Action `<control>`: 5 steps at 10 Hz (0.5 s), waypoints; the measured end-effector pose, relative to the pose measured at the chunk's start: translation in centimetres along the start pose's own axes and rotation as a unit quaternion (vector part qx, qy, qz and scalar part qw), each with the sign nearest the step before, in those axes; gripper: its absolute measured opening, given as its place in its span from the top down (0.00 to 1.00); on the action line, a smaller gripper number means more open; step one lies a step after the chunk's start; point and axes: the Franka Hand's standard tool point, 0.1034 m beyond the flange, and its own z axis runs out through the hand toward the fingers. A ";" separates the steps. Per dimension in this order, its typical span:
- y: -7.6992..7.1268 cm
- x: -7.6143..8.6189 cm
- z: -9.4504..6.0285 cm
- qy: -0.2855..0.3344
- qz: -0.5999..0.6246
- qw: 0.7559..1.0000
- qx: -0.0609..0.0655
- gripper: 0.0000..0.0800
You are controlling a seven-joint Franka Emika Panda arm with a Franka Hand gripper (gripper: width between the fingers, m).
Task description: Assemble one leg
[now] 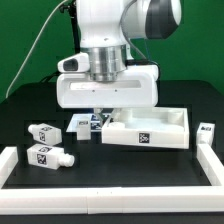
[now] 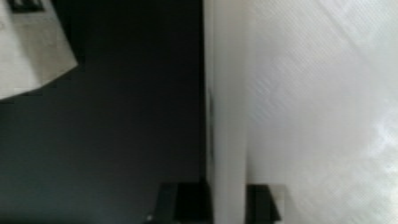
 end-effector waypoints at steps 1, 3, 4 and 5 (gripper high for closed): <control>0.1 -0.1 0.1 -0.001 0.000 1.000 0.000 0.93; 0.1 -0.1 0.1 -0.002 0.000 1.000 -0.001 0.93; 0.0 0.1 0.2 -0.004 -0.001 1.000 0.000 0.93; -0.4 1.8 0.2 -0.009 -0.005 1.000 0.006 0.93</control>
Offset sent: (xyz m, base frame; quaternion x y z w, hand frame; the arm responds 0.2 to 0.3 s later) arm 0.0000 0.0000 0.0000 0.0000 0.0000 0.0000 1.0000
